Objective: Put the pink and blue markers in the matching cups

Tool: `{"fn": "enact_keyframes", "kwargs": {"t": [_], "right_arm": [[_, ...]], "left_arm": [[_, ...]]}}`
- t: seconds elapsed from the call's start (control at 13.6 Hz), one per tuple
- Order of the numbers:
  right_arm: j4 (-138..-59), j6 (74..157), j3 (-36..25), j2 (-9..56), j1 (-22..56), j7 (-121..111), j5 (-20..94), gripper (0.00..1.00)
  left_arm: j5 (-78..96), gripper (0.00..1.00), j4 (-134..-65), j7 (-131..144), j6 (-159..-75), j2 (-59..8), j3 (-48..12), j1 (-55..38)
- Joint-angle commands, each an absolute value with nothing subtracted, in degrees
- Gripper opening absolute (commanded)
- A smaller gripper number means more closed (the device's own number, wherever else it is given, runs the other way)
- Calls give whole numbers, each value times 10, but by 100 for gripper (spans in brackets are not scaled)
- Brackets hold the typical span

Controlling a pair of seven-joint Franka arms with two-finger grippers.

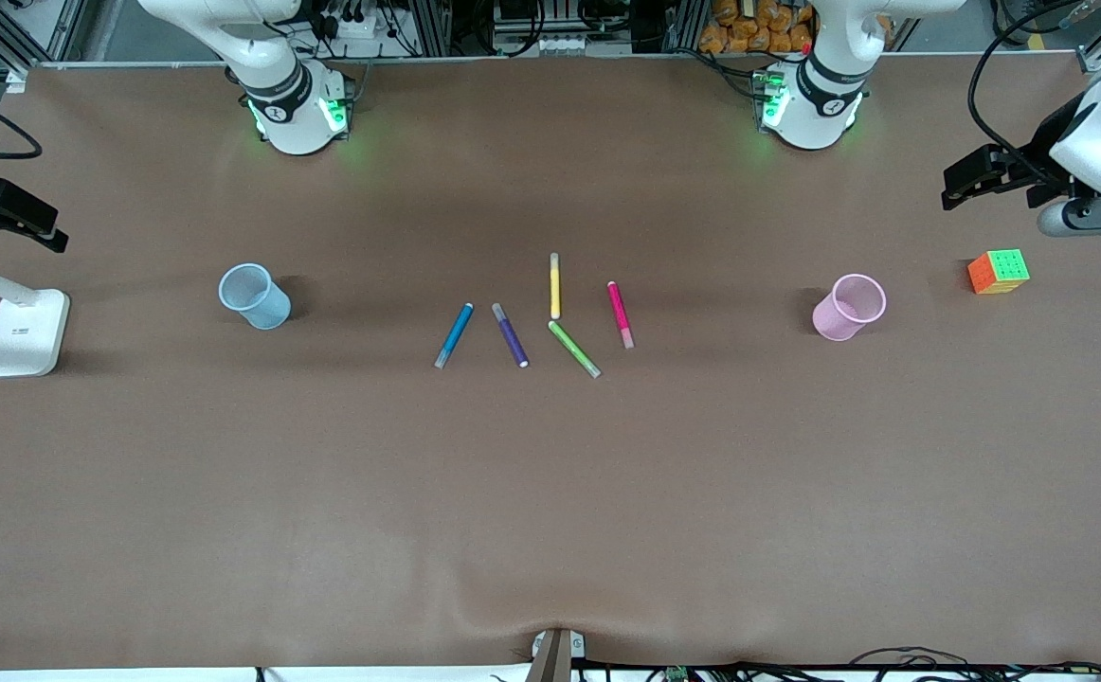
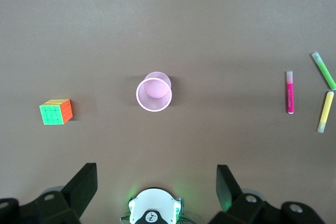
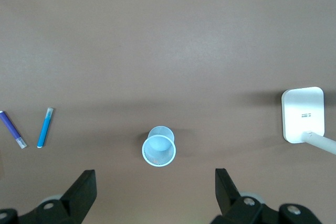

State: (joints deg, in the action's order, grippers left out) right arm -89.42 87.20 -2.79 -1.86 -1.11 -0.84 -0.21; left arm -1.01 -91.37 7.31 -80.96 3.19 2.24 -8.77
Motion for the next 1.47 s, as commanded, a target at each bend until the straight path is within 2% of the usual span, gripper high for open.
{"fn": "enact_keyframes", "kwargs": {"t": [0.0, 0.81, 1.4], "right_arm": [[-889, 864, -25, -21, -16, -11, -6, 100], [-889, 865, -25, -21, -16, -9, -5, 100], [-889, 865, -25, -20, -17, -9, -5, 100]], "left_arm": [[-12, 100, -898, 72, -799, 15, 22, -88], [-4, 100, -897, 75, -799, -71, -3, -93], [39, 100, -882, 176, -815, -160, -40, -151]]}}
